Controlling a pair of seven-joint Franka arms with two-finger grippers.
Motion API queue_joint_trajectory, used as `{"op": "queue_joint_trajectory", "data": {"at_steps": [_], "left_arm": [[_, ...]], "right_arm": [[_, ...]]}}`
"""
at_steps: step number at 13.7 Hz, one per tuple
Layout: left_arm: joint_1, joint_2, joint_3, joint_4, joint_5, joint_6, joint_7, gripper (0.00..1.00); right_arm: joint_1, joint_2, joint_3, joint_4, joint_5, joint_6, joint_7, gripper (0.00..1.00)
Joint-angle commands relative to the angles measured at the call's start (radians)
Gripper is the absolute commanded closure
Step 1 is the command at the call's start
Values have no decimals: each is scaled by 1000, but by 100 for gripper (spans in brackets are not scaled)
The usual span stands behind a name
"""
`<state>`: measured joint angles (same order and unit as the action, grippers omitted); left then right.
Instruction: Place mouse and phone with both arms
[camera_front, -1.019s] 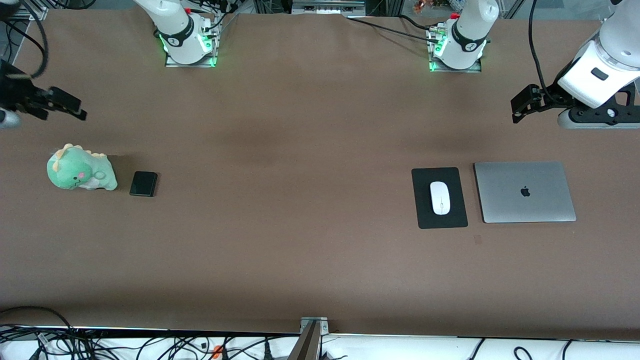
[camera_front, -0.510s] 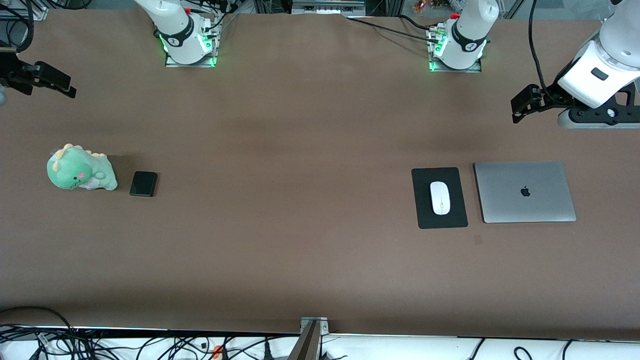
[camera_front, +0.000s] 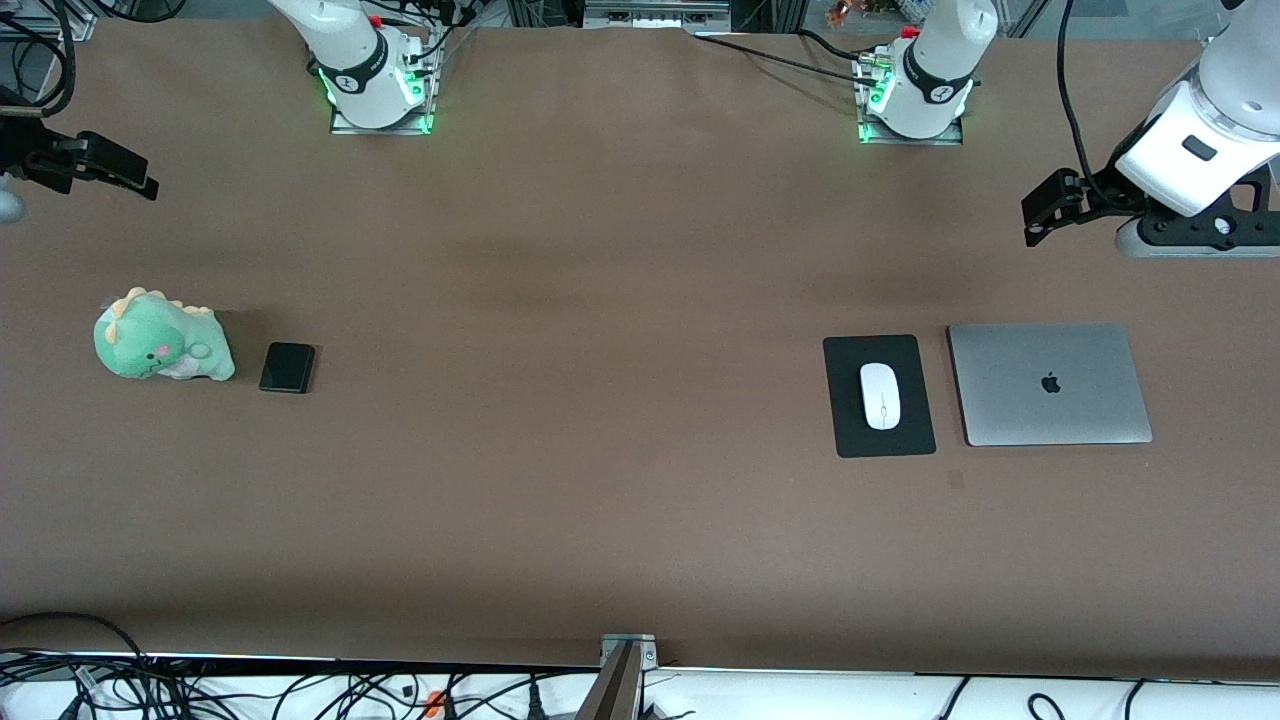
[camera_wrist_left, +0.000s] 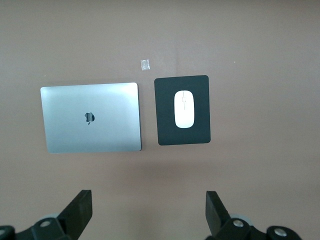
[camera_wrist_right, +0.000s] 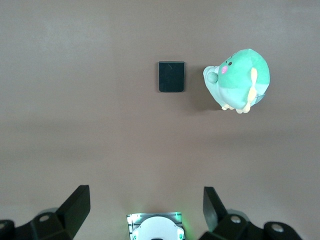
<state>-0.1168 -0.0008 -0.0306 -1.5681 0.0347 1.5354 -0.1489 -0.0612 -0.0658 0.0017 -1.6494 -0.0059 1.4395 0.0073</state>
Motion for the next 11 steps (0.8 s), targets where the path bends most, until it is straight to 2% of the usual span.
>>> {"op": "queue_joint_trajectory", "data": {"at_steps": [1, 8, 11], "left_arm": [[-7, -15, 9, -15, -21, 8, 12, 0], [-9, -15, 6, -12, -22, 12, 12, 0], [-9, -15, 5, -12, -22, 12, 12, 0]], "right_arm": [[-12, 3, 17, 17, -9, -19, 13, 0], [-12, 9, 15, 20, -31, -2, 13, 0], [-12, 11, 15, 20, -35, 51, 14, 0]]}}
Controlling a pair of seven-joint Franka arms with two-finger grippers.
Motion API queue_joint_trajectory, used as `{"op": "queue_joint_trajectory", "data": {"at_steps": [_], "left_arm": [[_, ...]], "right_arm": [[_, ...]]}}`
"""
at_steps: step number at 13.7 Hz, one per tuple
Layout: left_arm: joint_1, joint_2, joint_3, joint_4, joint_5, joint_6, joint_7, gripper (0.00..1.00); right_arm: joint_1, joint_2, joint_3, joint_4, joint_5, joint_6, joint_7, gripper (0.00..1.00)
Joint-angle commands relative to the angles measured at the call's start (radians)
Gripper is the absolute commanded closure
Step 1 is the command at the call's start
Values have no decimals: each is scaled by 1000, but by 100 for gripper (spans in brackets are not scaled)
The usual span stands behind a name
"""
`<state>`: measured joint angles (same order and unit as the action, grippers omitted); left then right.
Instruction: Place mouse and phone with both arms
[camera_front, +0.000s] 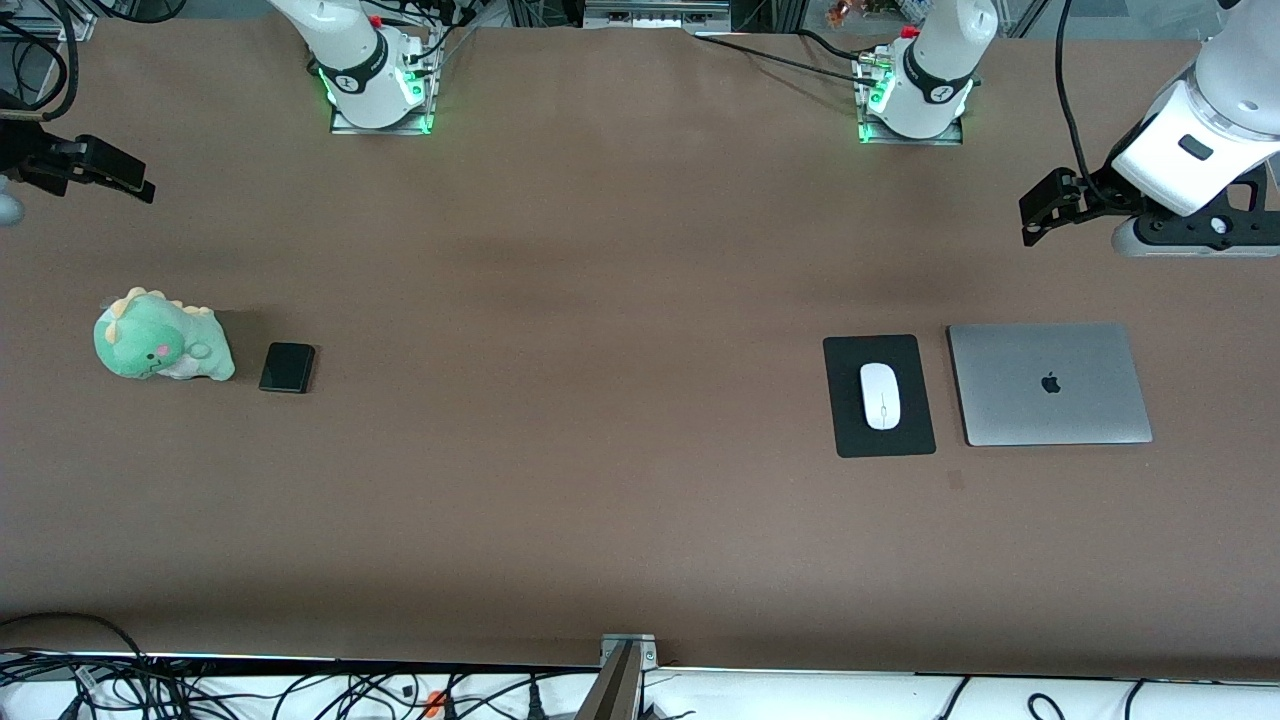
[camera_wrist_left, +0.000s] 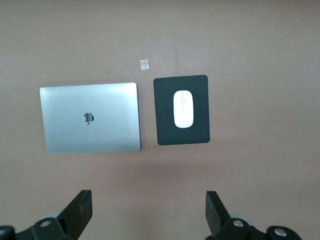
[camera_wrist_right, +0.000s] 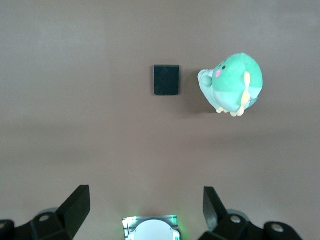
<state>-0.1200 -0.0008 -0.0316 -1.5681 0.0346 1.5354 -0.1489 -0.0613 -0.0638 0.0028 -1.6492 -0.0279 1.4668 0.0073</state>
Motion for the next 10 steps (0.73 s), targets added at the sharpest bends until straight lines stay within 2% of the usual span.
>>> {"op": "queue_joint_trajectory", "data": {"at_steps": [1, 10], "left_arm": [[-6, -15, 6, -12, -22, 12, 12, 0], [-6, -15, 12, -12, -36, 12, 12, 0]], "right_arm": [[-14, 16, 13, 22, -14, 45, 13, 0], [-14, 16, 11, 22, -14, 72, 13, 0]]}}
